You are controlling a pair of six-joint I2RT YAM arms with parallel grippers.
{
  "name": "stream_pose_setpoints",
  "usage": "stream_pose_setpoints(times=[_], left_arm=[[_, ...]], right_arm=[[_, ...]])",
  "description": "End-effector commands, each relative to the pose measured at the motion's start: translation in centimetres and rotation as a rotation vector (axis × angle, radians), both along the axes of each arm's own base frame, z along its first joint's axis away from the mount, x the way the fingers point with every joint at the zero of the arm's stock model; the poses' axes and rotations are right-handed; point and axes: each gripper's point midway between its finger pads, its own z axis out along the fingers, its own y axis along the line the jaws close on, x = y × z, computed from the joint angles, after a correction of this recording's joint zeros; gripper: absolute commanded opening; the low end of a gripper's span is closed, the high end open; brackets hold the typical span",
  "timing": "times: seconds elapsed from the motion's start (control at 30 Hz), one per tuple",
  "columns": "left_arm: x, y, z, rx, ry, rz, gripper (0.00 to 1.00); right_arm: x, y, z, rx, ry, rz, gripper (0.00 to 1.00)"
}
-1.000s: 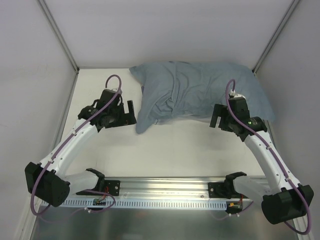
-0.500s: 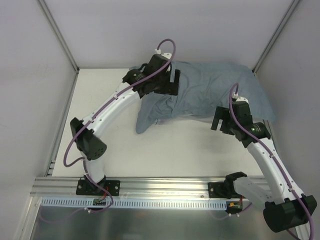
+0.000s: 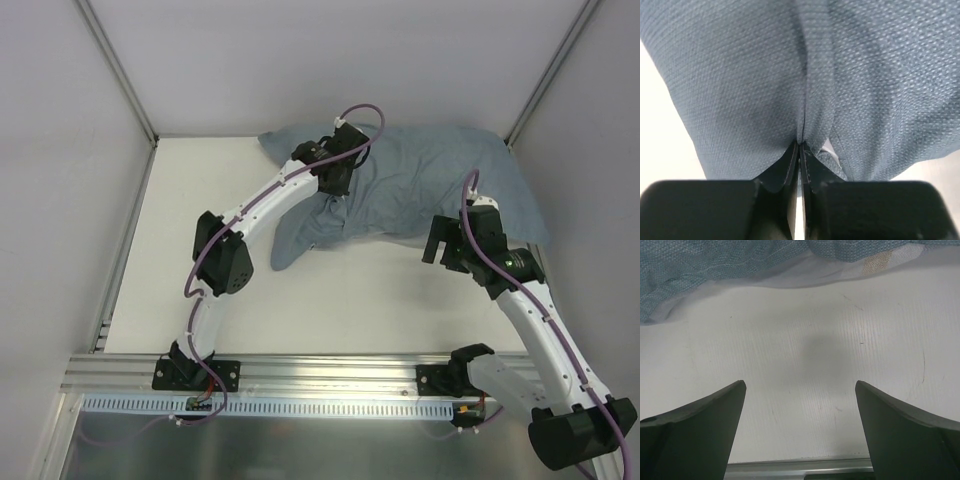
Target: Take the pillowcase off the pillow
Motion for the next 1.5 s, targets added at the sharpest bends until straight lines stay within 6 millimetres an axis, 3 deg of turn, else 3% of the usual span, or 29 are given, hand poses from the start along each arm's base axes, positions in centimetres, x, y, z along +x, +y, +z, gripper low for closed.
stream_pose_setpoints(times=[0.0,0.03,0.07,0.13,0.2,0.23,0.3,0.33,0.37,0.43,0.47,0.5,0.53,0.67,0.7,0.73,0.8,0.97,1.0,1.07,1.1,1.2,1.23,1.3,1.43,1.47], left_arm=[[0.4,3.2,4.1,-0.014,-0.074,0.078,0.00],[0.4,3.8,4.7,-0.033,-0.073,0.092,0.00],[0.7,5.3,3.9,-0.048,-0.042,0.137,0.00],[0.2,6.2,4.2,-0.121,0.006,0.153,0.00],[-0.4,8.3,3.2,-0.171,0.071,0.216,0.00],[-1.1,8.6,4.3,-0.217,0.074,0.217,0.00],[-2.6,9.3,3.0,-0.220,0.117,0.231,0.00],[-3.2,9.1,4.2,-0.266,0.099,0.216,0.00],[-4.4,9.5,2.6,-0.258,0.138,0.216,0.00],[-5.6,9.8,3.2,-0.297,0.126,0.226,0.00],[-6.3,10.2,1.9,-0.292,0.146,0.234,0.00],[-6.9,10.4,2.4,-0.311,0.139,0.235,0.00],[-7.5,10.6,1.1,-0.307,0.159,0.241,0.00],[-9.2,11.2,-1.1,-0.308,0.202,0.247,0.00],[-9.4,11.4,-1.3,-0.312,0.208,0.253,0.00],[-9.9,11.5,-2.0,-0.312,0.227,0.263,0.00],[-10.2,11.3,-2.1,-0.336,0.230,0.260,0.00],[-11.1,11.7,-2.7,-0.334,0.234,0.262,0.00],[-11.2,11.8,-2.8,-0.330,0.235,0.259,0.00],[-11.2,11.9,-2.6,-0.331,0.230,0.252,0.00],[-11.2,12.0,-2.4,-0.331,0.223,0.249,0.00],[-11.0,13.0,-2.0,-0.327,0.205,0.249,0.00],[-10.9,13.3,-1.9,-0.322,0.198,0.247,0.00],[-11.0,13.9,-2.3,-0.314,0.210,0.226,0.00],[-11.5,14.8,-3.3,-0.303,0.234,0.235,0.00],[-11.8,14.7,-3.3,-0.313,0.241,0.229,0.00]], right_arm=[[-0.2,0.3,0.2,0.013,-0.005,0.001,0.96],[-0.2,0.5,0.2,0.012,-0.002,0.005,0.96],[0.0,0.7,0.3,0.012,-0.002,0.009,0.96],[0.2,1.2,0.5,0.007,-0.009,0.026,0.96],[0.5,2.1,0.8,-0.001,-0.018,0.050,0.96],[0.6,2.5,0.9,-0.001,-0.020,0.062,0.96],[1.2,3.7,1.2,-0.013,-0.025,0.091,0.96],[1.4,4.3,1.3,-0.014,-0.025,0.105,0.96],[1.8,5.0,1.5,-0.014,-0.029,0.126,0.96],[2.7,7.2,1.7,-0.023,-0.017,0.182,0.96],[3.0,8.1,1.9,-0.027,-0.018,0.203,0.96],[3.8,9.7,2.5,-0.036,-0.021,0.237,0.96],[4.2,10.6,2.8,-0.041,-0.021,0.256,0.96],[6.2,15.1,4.3,-0.066,-0.048,0.327,0.96],[7.0,16.1,3.2,-0.086,-0.023,0.334,0.96],[7.9,17.2,4.4,-0.070,-0.049,0.341,0.96],[8.8,18.5,4.0,-0.077,-0.036,0.345,0.96],[11.2,21.7,0.8,-0.084,0.036,0.373,0.99],[11.4,21.9,0.3,-0.084,0.048,0.375,0.89],[12.1,21.1,-0.6,-0.100,0.068,0.345,0.68],[12.4,20.3,-0.5,-0.108,0.065,0.316,0.39],[13.5,15.4,0.5,-0.075,0.051,0.165,0.01],[14.5,12.9,0.9,-0.046,0.043,0.101,0.01],[14.5,9.1,1.8,-0.017,0.008,0.019,0.01],[12.6,3.9,2.5,-0.059,-0.025,-0.083,0.01],[12.0,3.5,2.5,-0.059,-0.028,-0.087,0.01]])
